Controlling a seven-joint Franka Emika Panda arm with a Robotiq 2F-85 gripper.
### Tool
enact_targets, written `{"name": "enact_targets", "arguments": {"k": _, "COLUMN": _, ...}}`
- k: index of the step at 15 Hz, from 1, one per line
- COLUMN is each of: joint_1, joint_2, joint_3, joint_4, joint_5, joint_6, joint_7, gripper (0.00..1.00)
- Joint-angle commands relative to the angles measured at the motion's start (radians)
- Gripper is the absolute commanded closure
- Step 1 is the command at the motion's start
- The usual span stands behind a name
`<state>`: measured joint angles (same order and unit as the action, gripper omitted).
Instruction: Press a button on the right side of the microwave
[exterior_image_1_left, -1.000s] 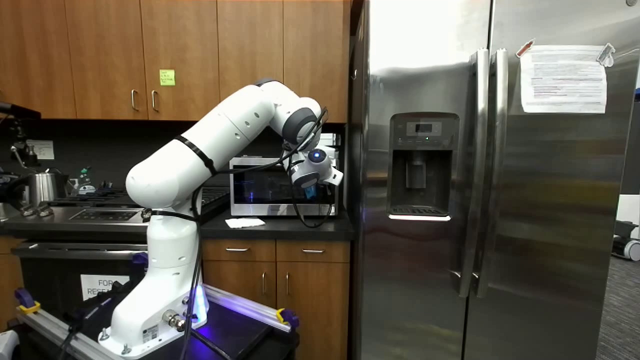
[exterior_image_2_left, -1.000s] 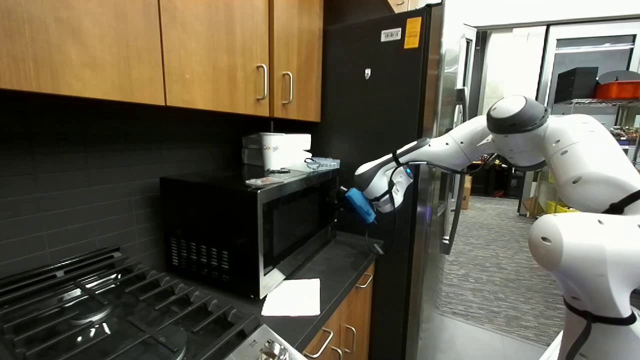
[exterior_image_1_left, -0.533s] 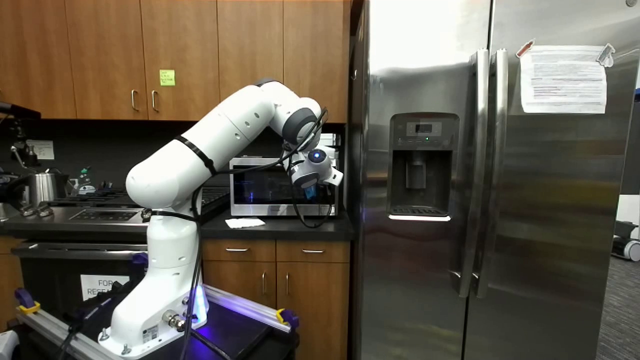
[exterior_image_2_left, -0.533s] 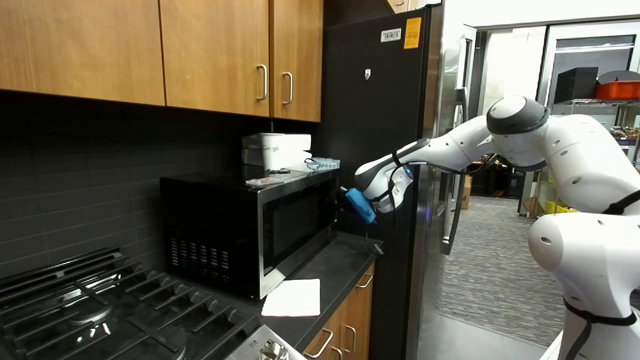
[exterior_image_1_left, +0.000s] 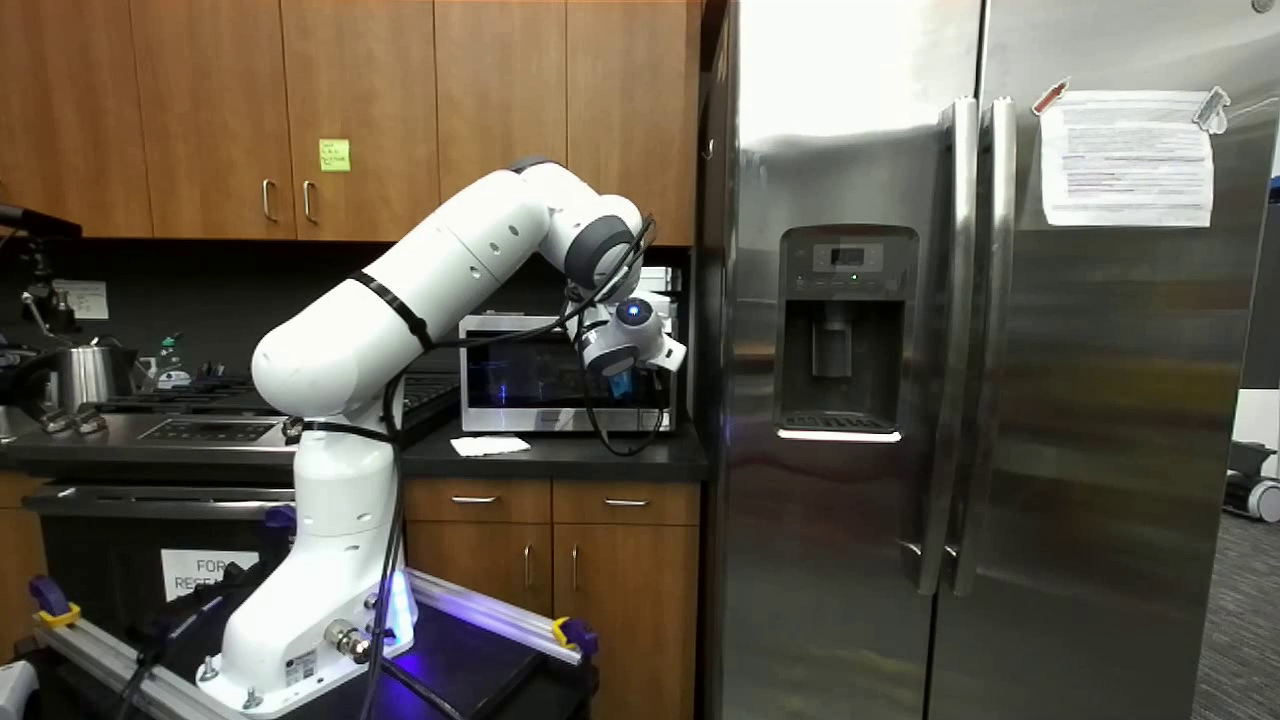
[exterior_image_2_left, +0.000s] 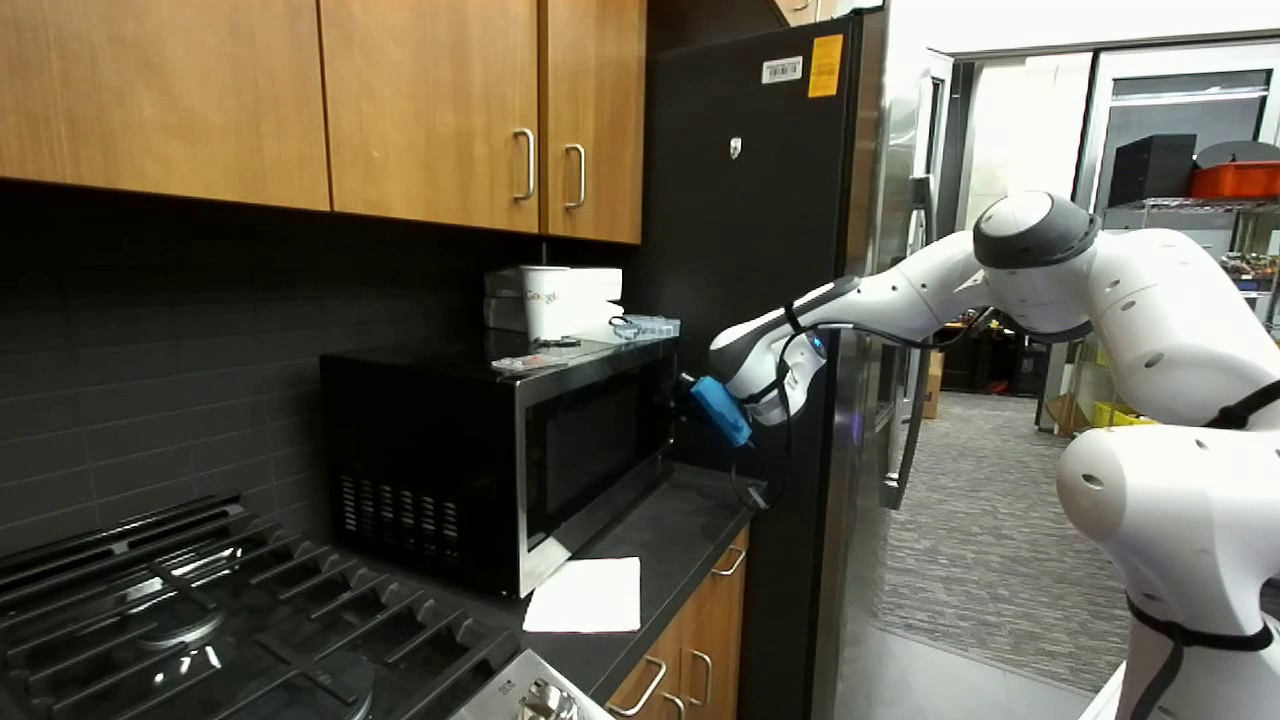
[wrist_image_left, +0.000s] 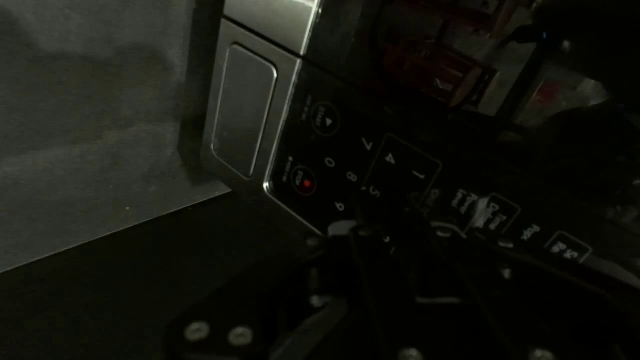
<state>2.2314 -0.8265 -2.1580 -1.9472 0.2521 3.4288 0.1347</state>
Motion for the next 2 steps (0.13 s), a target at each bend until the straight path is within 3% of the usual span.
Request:
{"name": "enact_targets", "arguments": {"k": 1, "joint_1": -0.004, "joint_2": -0.003, "joint_3": 0.006, "joint_4": 0.0, "joint_5": 0.011, "joint_6": -0.001, "joint_7": -0.014, "gripper": 0.81}}
{"name": "enact_targets", "arguments": {"k": 2, "joint_1": -0.004, "joint_2": -0.003, "joint_3": 0.006, "joint_4": 0.0, "joint_5": 0.011, "joint_6": -0.001, "joint_7": -0.014, "gripper": 0.81}}
